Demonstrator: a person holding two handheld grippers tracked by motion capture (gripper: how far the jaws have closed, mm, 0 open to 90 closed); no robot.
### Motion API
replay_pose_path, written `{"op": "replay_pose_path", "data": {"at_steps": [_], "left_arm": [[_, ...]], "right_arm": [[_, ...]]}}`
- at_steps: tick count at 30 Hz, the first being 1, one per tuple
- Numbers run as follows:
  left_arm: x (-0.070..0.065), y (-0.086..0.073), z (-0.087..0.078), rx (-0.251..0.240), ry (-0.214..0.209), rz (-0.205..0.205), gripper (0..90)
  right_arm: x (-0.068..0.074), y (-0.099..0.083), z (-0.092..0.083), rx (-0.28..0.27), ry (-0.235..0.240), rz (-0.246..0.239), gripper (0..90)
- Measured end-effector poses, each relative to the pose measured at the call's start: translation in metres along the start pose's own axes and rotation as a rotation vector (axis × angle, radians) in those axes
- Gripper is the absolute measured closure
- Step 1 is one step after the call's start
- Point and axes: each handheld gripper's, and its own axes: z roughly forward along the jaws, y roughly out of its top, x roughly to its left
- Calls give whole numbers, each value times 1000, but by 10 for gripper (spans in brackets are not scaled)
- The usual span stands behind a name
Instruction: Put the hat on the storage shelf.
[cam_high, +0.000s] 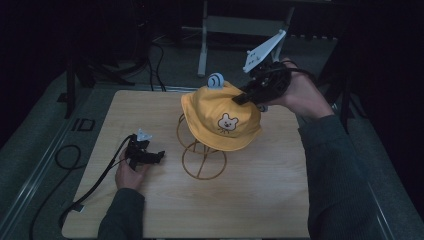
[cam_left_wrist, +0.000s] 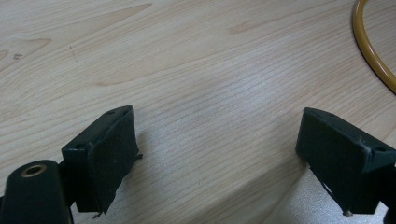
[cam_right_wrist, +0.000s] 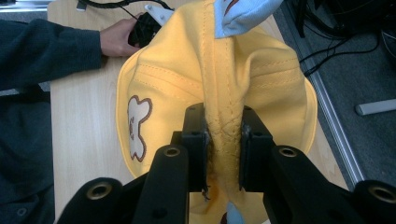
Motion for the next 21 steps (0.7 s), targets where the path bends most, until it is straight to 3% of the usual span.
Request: {"op": "replay_pose_path", "data": {"at_steps": [12, 21], "left_arm": [[0, 0, 0, 0, 0, 0, 123], [0, 0, 0, 0, 0, 0, 123]], "right_arm": [[1, 19, 26, 42, 20, -21, 760], [2, 34, 34, 55, 32, -25, 758]]}}
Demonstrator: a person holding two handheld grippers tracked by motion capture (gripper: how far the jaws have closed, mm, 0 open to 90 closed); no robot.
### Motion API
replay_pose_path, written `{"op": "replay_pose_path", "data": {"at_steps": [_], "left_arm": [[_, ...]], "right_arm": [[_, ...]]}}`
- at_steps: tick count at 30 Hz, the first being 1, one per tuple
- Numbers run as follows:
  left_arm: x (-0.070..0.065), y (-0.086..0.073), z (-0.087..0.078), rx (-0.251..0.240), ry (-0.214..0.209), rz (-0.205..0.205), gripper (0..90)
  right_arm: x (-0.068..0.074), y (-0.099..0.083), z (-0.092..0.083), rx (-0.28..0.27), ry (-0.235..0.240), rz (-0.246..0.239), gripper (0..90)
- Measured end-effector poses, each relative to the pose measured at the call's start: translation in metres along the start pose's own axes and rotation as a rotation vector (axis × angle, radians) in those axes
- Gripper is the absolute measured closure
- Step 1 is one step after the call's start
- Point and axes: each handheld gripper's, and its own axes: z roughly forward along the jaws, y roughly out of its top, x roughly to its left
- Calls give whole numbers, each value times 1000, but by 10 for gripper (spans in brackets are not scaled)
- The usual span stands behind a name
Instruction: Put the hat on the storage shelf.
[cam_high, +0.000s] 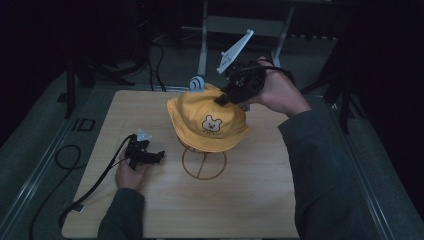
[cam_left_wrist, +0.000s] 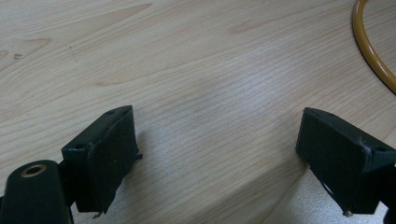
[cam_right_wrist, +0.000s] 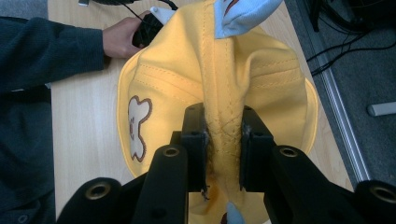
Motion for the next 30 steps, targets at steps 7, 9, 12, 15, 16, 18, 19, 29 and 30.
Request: {"op": "replay_pose_path", "data": {"at_steps": [7, 9, 12, 15, 16, 18, 19, 29, 30], "left_arm": [[0, 0, 0, 0, 0, 0, 123], [0, 0, 0, 0, 0, 0, 123], [0, 0, 0, 0, 0, 0, 123], [0, 0, 0, 1, 0, 0, 123], [0, 0, 0, 0, 0, 0, 123], [0, 0, 0, 1, -1, 1, 123], [0, 0, 0, 1, 0, 3, 123], [0, 0, 0, 1, 0, 3, 123], [0, 0, 0, 0, -1, 3, 123]], "right_arm": [[-1, 10, 10, 26, 6, 2, 755], [-1, 12, 13, 40, 3, 4, 753], [-2, 14, 19, 65, 8, 9, 750], [-3, 16, 27, 88, 10, 8, 749], [-3, 16, 29, 92, 14, 12, 749], [-2, 17, 34, 96, 19, 7, 748], [-2, 18, 36, 102, 22, 4, 747], [-7, 17, 52, 105, 18, 43, 673], [-8, 16, 53, 101, 13, 46, 647]]}}
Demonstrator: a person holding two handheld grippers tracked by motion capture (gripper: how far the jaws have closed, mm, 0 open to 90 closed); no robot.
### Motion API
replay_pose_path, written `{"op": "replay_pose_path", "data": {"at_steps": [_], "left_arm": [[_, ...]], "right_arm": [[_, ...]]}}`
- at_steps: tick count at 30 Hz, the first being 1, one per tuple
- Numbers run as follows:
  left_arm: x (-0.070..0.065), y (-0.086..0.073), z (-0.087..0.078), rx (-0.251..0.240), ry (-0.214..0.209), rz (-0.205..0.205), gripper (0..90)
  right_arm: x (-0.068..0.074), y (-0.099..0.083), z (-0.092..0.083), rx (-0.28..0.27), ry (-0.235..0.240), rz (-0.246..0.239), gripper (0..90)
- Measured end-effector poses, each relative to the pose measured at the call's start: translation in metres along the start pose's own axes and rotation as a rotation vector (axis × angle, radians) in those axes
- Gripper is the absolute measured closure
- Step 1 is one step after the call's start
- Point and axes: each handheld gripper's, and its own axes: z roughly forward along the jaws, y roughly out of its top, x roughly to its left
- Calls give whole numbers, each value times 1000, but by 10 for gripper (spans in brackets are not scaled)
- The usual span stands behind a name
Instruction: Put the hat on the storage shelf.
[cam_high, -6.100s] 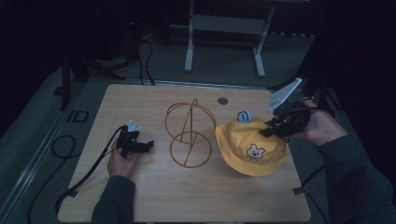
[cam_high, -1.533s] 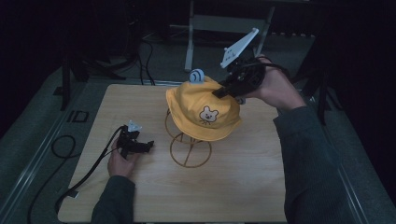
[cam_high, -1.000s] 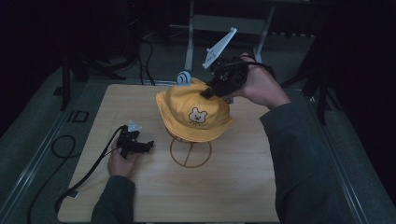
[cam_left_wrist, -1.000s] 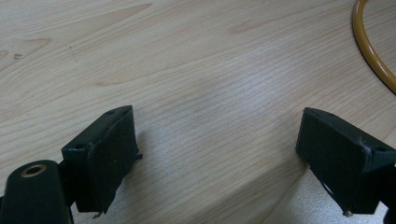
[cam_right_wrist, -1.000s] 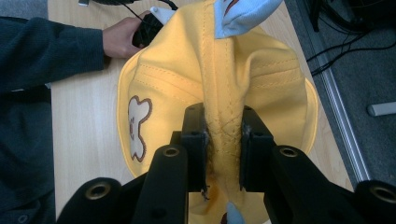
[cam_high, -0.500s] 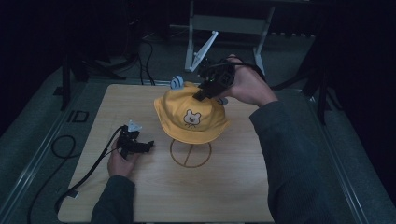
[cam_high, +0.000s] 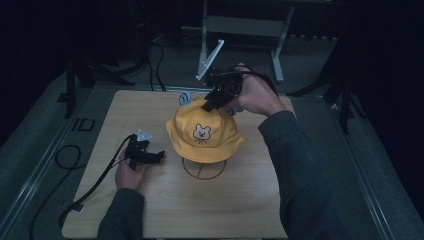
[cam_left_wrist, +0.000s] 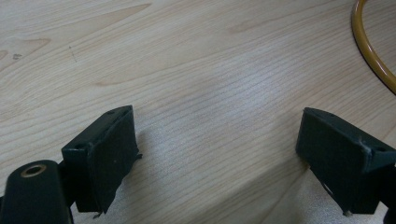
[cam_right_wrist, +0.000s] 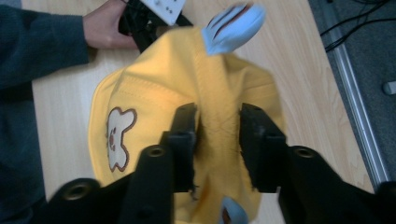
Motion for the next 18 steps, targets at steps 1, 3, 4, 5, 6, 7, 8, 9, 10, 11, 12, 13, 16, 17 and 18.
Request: {"op": "replay_pose_path", "data": {"at_steps": [1, 3, 4, 5, 6, 7, 8, 9, 10, 11, 12, 13, 16, 17, 18], "left_arm": [[0, 0, 0, 0, 0, 0, 123], [0, 0, 0, 0, 0, 0, 123], [0, 0, 0, 0, 0, 0, 123], [0, 0, 0, 0, 0, 0, 123], [0, 0, 0, 0, 0, 0, 123], [0, 0, 0, 0, 0, 0, 123], [0, 0, 0, 0, 0, 0, 123], [0, 0, 0, 0, 0, 0, 123], [0, 0, 0, 0, 0, 0, 123], [0, 0, 0, 0, 0, 0, 123], [0, 0, 0, 0, 0, 0, 123], [0, 0, 0, 0, 0, 0, 123], [0, 0, 0, 0, 0, 0, 123], [0, 0, 0, 0, 0, 0, 123], [0, 0, 0, 0, 0, 0, 123]], "right_arm": [[-1, -1, 0, -9, -3, 6, 618], [-2, -2, -1, -14, -10, 13, 563], [-1, -2, -1, -12, -7, 16, 538], [0, -2, -1, -7, -10, 16, 524], [0, -2, -1, -3, -11, 10, 509], [1, -3, -1, -2, -10, 9, 493], [1, -3, -2, -1, -10, 7, 471], [2, -3, -2, 2, -11, 8, 454], [2, -3, -2, 6, -13, 8, 437], [2, -3, -2, 9, -16, 7, 407], [3, -4, -2, 16, -22, 7, 392], [4, -4, -2, 21, -28, 4, 379], [4, -5, -4, 26, -56, 5, 334], [4, -6, -5, 29, -61, 7, 324], [4, -6, -5, 31, -65, 5, 315]]}}
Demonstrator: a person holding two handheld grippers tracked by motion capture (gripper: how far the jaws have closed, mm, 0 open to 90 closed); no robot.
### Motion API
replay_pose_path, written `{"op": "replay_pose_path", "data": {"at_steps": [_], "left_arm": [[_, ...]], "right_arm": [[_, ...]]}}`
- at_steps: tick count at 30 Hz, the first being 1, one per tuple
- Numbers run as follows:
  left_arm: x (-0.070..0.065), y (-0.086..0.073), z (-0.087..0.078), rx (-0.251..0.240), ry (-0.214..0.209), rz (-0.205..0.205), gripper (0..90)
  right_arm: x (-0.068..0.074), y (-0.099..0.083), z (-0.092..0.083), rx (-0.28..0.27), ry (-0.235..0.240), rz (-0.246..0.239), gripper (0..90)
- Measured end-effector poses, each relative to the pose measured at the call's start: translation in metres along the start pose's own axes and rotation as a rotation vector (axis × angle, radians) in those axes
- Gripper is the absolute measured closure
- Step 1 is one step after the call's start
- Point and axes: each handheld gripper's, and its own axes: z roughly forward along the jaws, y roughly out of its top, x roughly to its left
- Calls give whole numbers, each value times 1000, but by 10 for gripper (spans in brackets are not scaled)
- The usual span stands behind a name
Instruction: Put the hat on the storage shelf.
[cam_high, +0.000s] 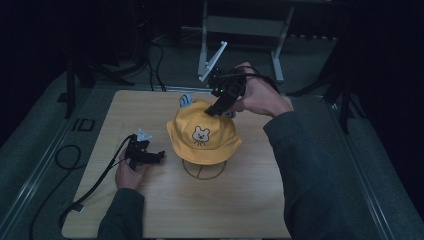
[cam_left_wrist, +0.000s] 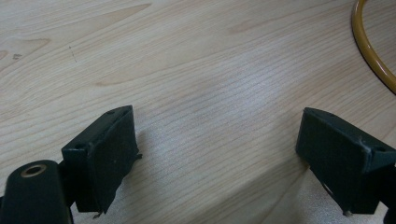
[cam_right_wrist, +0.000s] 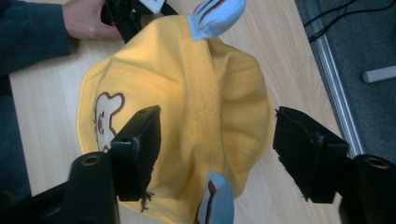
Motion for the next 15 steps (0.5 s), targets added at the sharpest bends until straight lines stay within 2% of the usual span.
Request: {"op": "replay_pose_path", "data": {"at_steps": [15], "left_arm": [[0, 0, 0, 0, 0, 0, 123]], "right_arm": [[4, -18, -9, 80, -39, -39, 293]]}}
